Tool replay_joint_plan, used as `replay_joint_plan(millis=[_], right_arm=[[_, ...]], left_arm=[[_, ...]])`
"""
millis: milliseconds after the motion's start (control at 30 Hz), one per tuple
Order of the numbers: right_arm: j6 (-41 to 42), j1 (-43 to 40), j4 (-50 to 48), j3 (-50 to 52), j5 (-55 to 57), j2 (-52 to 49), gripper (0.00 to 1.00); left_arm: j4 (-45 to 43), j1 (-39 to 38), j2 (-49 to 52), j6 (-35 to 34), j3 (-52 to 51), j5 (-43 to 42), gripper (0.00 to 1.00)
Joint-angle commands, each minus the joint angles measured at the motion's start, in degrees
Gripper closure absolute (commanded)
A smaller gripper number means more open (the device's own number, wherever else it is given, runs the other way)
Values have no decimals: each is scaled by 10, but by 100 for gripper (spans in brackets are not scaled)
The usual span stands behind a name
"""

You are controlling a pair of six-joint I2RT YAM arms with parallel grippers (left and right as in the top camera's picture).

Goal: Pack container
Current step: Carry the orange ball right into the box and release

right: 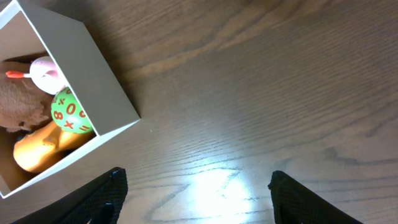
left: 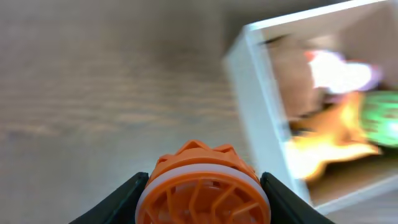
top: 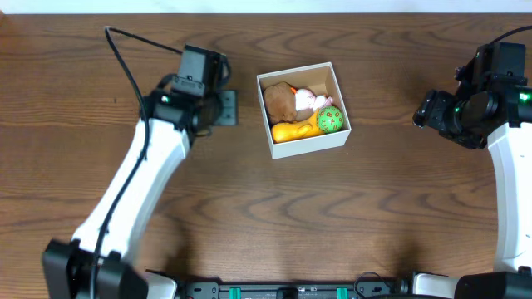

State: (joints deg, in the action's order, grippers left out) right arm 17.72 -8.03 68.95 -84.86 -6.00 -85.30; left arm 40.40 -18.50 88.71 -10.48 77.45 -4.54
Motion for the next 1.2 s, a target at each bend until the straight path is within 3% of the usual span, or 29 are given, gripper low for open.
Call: replay_joint_plan(millis=[0, 367, 1167], right_arm=[[-6, -2, 0, 0, -1, 1, 24], [-6, -2, 2, 0, 0, 1, 24], [-6, -2, 2, 0, 0, 1, 23]], left_arm=[[-16, -45, -19, 3, 12, -7, 48], [-120, -138, 30, 4, 12, -6, 48], [-129, -139, 94, 19, 12, -6, 48]])
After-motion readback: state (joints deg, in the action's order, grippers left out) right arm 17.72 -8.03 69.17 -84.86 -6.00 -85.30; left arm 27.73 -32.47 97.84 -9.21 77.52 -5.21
